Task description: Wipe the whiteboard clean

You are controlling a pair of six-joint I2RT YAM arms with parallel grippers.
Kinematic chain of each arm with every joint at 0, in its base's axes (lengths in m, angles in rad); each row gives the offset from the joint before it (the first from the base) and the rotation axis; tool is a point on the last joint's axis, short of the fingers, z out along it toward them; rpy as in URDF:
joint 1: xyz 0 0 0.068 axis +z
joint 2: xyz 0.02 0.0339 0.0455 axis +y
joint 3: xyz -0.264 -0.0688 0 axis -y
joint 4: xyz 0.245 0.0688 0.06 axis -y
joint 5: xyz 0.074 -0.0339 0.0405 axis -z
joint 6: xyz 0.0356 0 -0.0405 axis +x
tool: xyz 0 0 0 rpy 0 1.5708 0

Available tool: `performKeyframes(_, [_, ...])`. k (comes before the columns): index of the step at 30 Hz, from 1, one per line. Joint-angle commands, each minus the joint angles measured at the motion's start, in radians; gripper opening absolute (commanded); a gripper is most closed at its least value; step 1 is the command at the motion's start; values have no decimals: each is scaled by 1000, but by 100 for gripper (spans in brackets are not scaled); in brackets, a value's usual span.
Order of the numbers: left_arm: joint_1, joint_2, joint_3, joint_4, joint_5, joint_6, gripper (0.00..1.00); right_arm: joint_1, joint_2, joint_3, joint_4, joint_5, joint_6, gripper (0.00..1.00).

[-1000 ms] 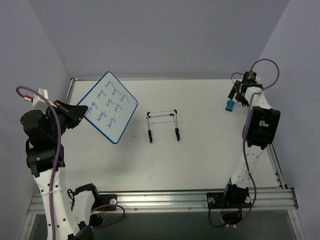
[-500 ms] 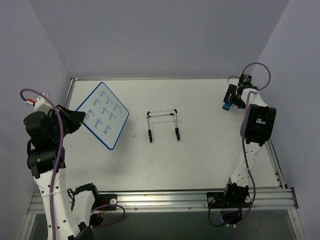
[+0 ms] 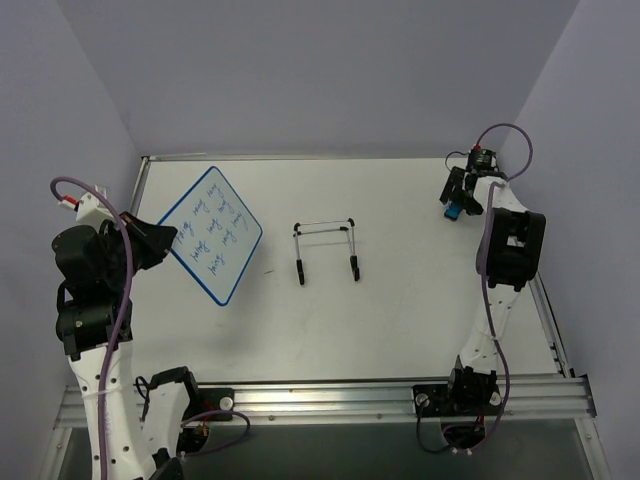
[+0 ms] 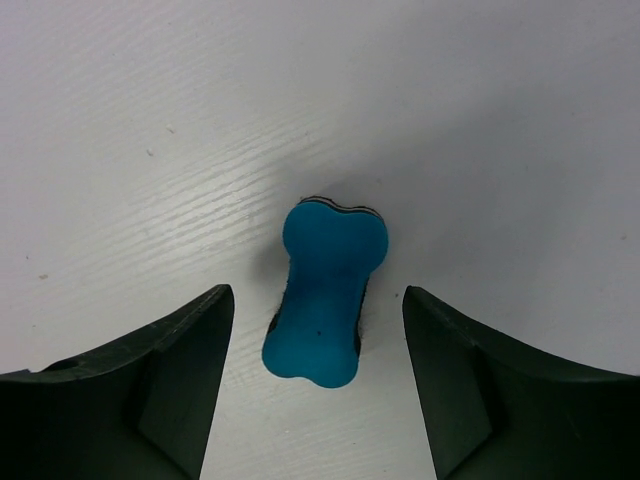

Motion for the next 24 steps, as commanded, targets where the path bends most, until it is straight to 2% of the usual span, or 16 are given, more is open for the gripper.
performKeyframes(1, [-8, -26, 22, 97, 23, 6, 2, 30, -37, 6, 13, 80, 55, 64])
performKeyframes(12, [-18, -27, 31, 81, 2, 28, 2, 31, -14, 26, -27, 154, 77, 48])
performKeyframes(24, [-28, -32, 39, 71, -14, 46, 2, 34, 5, 20, -24, 157, 75, 43])
